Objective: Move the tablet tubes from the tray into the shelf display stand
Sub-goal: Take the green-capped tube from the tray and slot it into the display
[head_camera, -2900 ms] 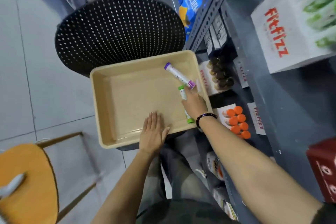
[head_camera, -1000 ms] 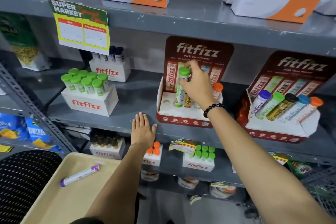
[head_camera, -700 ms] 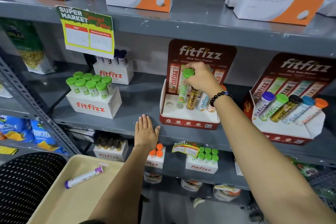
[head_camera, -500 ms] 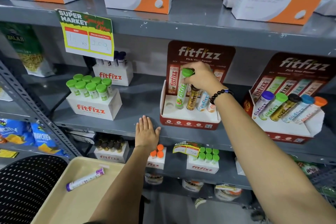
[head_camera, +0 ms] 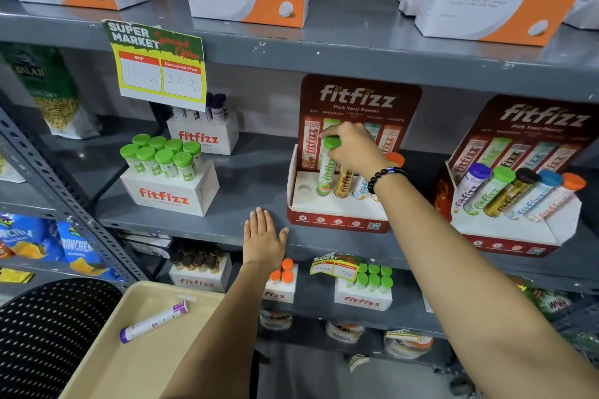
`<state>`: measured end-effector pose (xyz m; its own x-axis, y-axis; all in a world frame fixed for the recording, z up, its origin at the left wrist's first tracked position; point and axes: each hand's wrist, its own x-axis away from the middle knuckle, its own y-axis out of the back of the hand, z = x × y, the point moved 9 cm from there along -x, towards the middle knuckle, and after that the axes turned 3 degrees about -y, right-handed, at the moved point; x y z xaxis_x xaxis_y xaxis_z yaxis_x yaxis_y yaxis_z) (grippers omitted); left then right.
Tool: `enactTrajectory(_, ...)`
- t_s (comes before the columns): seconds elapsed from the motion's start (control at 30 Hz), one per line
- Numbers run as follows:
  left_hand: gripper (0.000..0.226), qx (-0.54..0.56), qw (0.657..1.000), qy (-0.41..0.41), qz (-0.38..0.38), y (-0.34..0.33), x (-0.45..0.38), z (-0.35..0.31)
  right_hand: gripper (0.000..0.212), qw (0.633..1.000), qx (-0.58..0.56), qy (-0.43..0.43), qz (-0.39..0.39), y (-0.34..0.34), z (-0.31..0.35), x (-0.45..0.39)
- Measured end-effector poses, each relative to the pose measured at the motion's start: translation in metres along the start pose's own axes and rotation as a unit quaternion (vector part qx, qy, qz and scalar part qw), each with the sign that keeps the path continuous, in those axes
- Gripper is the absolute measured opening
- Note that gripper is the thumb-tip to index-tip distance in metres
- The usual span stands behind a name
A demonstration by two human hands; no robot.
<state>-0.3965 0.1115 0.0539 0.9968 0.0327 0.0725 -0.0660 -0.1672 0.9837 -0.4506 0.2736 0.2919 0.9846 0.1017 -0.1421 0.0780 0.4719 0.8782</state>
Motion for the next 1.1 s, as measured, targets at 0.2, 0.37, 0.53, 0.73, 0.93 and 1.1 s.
enactTrajectory(0.2,0.067,0.001,1.0,-0.001,-0.002,0.002,0.001,-0.001,0.04,1.0,0.003,0.01,0.014,-0.001,0.003,0.0)
enactTrajectory(0.37,0.067,0.003,1.0,-0.001,0.001,0.003,0.003,-0.001,0.043,0.999,0.001,-0.003,0.037,-0.009,-0.003,0.001)
enactTrajectory(0.53,0.067,-0.002,1.0,0.001,0.006,0.004,0.003,-0.002,0.041,1.0,0.02,0.002,0.023,-0.017,-0.006,0.007)
enactTrajectory(0.73,0.067,-0.003,1.0,-0.001,0.009,0.006,0.004,-0.003,0.042,1.0,0.025,0.003,0.008,-0.019,-0.011,0.009)
enactTrajectory(0.93,0.067,0.006,1.0,-0.009,0.013,0.007,0.005,-0.003,0.061,0.999,0.038,0.0,0.019,-0.023,-0.013,0.011)
enactTrajectory(1.1,0.066,0.019,0.999,-0.037,0.01,0.009,0.011,0.003,0.051,0.993,0.0,0.076,-0.094,-0.007,0.016,0.021)
